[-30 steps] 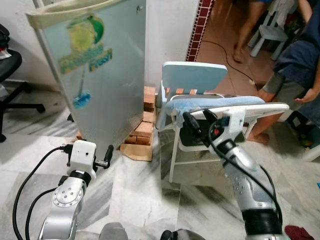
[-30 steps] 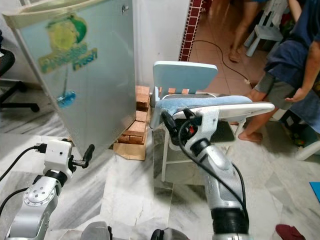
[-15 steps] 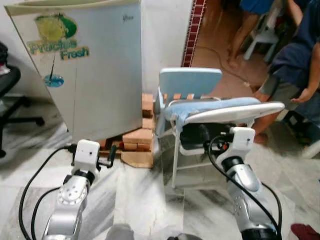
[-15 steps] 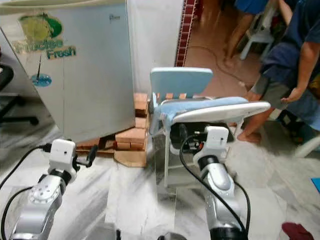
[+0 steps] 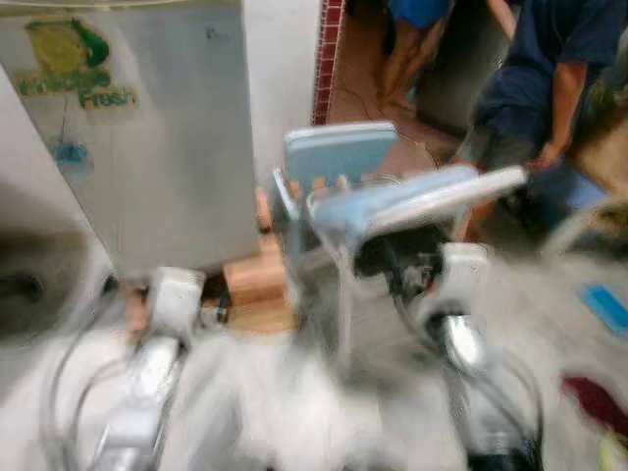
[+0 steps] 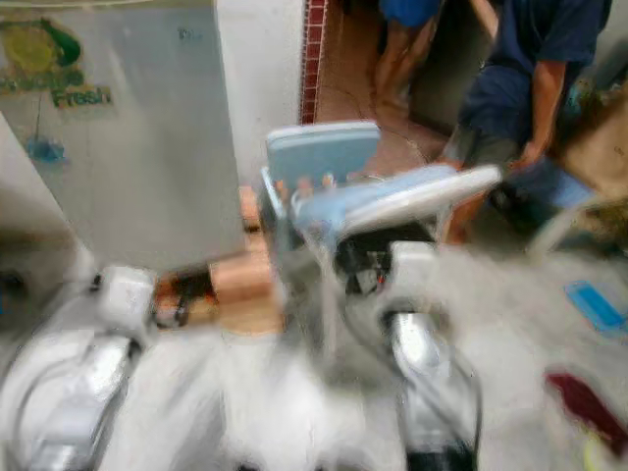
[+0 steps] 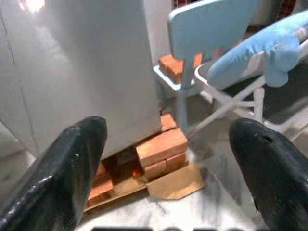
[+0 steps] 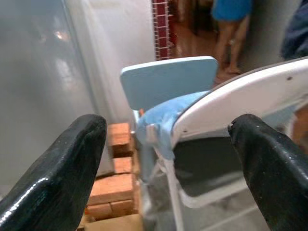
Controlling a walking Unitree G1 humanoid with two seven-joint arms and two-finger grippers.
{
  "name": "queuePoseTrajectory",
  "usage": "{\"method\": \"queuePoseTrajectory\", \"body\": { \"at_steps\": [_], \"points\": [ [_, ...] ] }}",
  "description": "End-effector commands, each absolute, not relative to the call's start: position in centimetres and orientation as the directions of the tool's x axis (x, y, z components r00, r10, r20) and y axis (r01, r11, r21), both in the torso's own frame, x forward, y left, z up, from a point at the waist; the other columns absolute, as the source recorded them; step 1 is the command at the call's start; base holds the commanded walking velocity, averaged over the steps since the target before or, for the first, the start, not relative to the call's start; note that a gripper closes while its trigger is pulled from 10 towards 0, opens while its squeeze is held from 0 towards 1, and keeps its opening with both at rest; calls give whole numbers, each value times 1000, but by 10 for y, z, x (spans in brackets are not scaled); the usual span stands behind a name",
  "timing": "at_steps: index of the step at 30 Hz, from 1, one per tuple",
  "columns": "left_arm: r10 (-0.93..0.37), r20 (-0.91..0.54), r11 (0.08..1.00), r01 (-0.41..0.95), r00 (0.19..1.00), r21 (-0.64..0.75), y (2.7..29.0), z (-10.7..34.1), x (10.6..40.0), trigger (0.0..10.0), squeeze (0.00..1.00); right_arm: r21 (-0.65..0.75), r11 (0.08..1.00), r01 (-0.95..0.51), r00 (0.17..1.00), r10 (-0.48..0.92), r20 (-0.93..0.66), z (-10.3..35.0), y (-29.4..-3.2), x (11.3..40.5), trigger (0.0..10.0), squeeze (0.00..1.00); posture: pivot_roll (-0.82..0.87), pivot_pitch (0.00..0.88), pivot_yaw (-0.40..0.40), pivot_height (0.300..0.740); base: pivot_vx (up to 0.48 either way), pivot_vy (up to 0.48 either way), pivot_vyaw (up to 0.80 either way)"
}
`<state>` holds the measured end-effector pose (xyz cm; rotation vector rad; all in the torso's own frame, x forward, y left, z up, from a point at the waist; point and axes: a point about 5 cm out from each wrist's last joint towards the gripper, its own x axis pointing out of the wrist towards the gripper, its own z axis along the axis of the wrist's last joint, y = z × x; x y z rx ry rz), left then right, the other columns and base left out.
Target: Restocking fridge
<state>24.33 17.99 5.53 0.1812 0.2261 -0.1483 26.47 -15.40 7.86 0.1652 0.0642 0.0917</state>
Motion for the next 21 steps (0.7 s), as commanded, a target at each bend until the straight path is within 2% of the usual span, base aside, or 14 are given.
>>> {"method": "queuePoseTrajectory", "body": {
  "at_steps": [1,21],
  "points": [
    [-112,-209,974,149,972,173,186,59,242,10000,0,173,981,-89,995,96,-33,83,-151,267,10000,0,62,0,-57,740,0,0,0],
    [-132,-175,971,163,976,177,184,62,243,10000,0,164,983,-82,996,87,-21,84,-151,269,10000,0,57,0,-48,740,0,0,0]
  ]
}}
